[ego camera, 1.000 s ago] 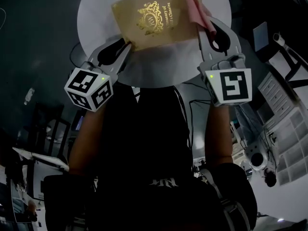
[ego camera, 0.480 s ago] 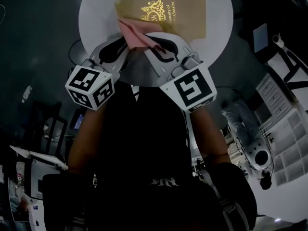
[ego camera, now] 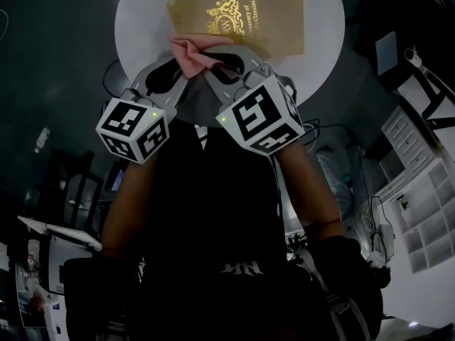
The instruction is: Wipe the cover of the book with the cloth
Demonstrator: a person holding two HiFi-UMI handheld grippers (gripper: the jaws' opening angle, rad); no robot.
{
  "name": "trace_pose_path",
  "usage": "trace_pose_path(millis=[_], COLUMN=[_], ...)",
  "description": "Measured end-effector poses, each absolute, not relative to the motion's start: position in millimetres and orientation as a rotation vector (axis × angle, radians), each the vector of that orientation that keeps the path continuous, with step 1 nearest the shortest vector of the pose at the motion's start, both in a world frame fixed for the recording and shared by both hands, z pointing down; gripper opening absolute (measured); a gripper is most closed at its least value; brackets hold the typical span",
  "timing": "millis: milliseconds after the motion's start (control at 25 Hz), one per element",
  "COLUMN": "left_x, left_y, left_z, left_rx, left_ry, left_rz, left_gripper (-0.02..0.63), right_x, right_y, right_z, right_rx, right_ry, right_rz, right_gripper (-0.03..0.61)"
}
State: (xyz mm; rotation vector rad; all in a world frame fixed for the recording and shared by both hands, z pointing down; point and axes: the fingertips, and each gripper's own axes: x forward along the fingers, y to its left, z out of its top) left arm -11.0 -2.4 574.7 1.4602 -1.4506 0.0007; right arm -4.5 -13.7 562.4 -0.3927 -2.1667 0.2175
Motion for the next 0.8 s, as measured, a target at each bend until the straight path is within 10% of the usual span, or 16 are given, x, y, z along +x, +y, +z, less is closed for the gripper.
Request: trace_pose_path(millis=[800], left_x=[-12], left_y=[-1], left_z=[576], left_rx=[1.468], left_ry=[-1.448], left_rz=[0.021], left_gripper=[0.078], right_x=[27], right_y=[-68], right_z=[564], right_rx=[-0.212], right_ry=[-2.168], right_rz=[0.151], right_gripper=[0.012])
